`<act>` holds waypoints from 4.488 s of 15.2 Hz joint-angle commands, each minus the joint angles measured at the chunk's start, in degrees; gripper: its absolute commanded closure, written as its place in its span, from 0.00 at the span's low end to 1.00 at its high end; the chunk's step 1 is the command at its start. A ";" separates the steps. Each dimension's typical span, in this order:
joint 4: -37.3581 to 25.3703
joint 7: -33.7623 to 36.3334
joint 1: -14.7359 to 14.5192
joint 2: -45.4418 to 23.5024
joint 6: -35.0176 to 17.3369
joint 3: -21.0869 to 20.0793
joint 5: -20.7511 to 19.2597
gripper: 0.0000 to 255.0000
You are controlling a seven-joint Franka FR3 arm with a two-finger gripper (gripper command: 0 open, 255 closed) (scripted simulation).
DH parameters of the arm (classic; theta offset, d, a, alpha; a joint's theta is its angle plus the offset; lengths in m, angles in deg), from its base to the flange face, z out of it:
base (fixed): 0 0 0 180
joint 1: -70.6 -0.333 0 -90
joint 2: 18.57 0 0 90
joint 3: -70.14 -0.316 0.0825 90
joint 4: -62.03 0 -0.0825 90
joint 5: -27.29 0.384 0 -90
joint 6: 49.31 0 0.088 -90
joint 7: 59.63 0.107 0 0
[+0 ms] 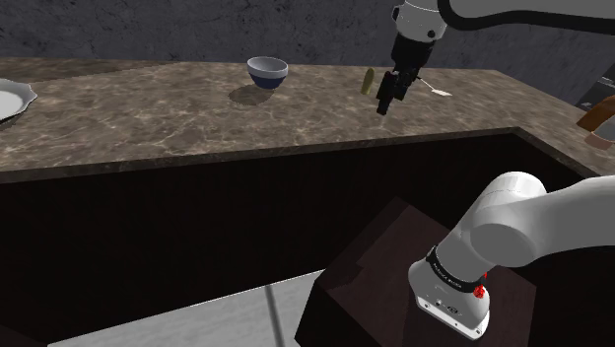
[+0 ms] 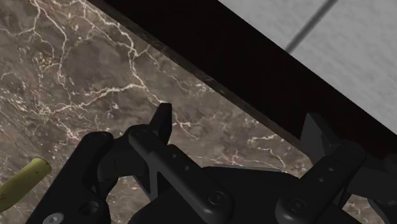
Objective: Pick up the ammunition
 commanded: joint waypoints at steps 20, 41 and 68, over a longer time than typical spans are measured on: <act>-22.03 -39.68 -0.58 -29.22 -12.34 26.32 2.56 0.00; -47.39 -66.05 6.27 -59.79 -11.36 32.76 23.80 0.00; -60.95 -64.51 8.20 -61.16 0.83 33.13 24.07 1.00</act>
